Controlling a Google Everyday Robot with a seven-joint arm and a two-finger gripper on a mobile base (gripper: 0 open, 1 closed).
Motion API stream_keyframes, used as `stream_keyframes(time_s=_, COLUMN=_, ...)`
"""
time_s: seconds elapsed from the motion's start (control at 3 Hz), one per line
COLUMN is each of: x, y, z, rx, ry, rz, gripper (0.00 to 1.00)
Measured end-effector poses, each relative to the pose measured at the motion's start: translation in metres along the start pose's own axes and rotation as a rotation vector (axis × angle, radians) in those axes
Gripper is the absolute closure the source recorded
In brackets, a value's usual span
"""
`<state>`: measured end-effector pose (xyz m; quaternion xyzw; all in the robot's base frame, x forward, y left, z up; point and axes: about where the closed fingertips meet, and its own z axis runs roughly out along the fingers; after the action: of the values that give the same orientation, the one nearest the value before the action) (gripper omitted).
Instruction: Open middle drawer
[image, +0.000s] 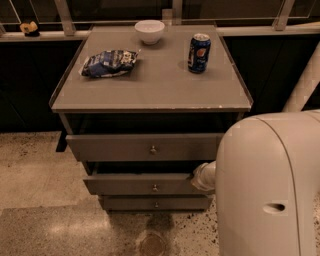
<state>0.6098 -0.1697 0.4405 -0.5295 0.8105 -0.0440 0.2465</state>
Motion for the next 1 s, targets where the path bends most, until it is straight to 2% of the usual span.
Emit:
stream_keyframes(time_s=0.33, x=0.003, y=0.01, z=-0.041, rx=0.043, ry=0.008, rz=0.037, gripper=1.0)
stream_keyframes(time_s=0.67, x=0.022, y=0.042, z=-0.066, rx=0.042, ry=0.044, rz=0.038, gripper=1.0)
stream_keyframes(time_s=1.0, x=0.049, y=0.078, z=-0.072, rx=-0.012, ry=0.093, rz=0.04, gripper=0.81)
